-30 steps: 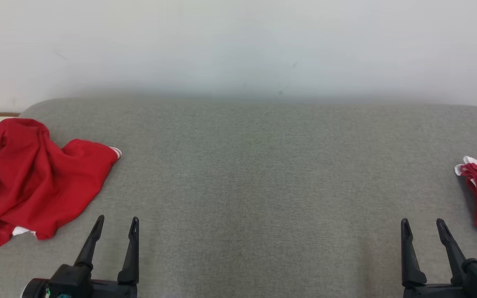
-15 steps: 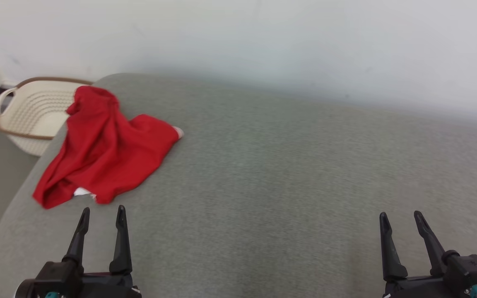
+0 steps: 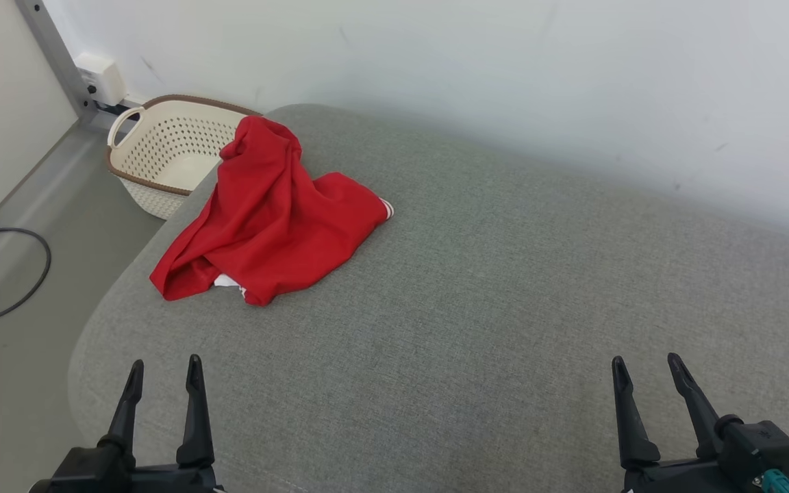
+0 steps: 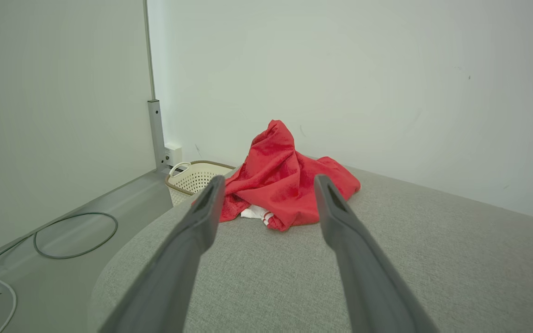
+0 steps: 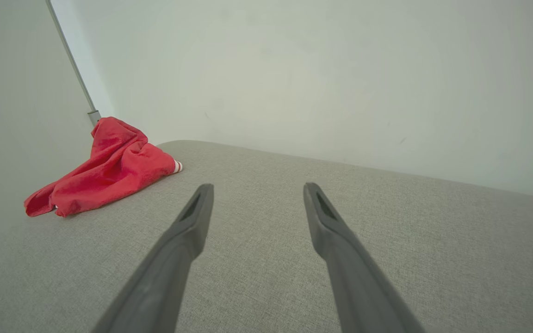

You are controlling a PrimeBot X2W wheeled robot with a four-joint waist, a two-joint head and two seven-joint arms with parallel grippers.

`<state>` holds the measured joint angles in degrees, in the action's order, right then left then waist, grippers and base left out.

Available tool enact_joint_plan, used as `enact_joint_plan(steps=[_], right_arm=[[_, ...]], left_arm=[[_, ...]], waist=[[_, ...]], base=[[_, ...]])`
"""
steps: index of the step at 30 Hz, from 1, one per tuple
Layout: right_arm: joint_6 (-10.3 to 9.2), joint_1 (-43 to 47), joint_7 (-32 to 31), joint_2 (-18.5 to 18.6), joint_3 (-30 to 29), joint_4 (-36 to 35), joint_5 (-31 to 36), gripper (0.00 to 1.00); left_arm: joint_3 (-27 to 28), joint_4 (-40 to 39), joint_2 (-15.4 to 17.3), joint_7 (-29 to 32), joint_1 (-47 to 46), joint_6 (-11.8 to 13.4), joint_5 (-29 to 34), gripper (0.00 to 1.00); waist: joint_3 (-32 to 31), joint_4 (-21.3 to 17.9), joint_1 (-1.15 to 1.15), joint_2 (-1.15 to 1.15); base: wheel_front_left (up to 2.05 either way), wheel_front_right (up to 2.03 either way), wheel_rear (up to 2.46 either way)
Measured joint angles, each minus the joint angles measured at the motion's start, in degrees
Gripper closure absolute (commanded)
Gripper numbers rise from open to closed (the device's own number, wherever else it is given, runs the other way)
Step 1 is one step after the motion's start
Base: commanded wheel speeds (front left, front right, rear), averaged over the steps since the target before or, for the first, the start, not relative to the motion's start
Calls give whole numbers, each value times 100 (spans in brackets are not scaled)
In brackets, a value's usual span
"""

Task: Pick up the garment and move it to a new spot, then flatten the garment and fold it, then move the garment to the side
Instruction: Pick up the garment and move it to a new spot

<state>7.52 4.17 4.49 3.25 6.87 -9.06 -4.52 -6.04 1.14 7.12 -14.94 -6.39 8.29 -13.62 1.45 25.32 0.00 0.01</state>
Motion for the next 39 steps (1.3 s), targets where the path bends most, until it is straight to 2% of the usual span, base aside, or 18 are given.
enact_joint_plan(steps=[17,21,25,29,34,35,36,39], right_arm=[[0,-31,-31,5,3,19,-15,0],[0,-47,-48,9,-5,-35,-15,0],[0,-133,-94,57,-1,-93,-15,0],[0,-237,-126,109,35,-133,-16,0],[0,-402,-199,208,110,-244,-13,0],[0,-446,-202,235,109,-271,-11,0],[0,-525,-248,285,135,-312,-9,0],[0,-628,-302,367,143,-382,-8,0]], left_arm=[[116,123,-142,0,-59,-212,165,0],[140,-85,-149,0,-224,-223,191,0],[232,-483,29,38,-794,-264,276,0],[471,-587,363,416,-1630,-257,285,0],[748,426,705,956,-2607,-438,0,0],[794,767,755,993,-2782,-516,-112,0],[860,1484,868,1121,-3103,-684,-266,0],[906,2515,946,1262,-3473,-886,-506,0]], waist=[[90,100,0,0],[151,125,0,0],[248,121,0,0],[368,47,0,0],[592,-133,0,0],[656,-174,0,0],[797,-251,0,0],[1030,-376,0,0]], base=[[0,0,0],[0,0,0],[0,0,0],[0,0,0],[0,0,0],[0,0,0],[0,0,0],[0,0,0]])
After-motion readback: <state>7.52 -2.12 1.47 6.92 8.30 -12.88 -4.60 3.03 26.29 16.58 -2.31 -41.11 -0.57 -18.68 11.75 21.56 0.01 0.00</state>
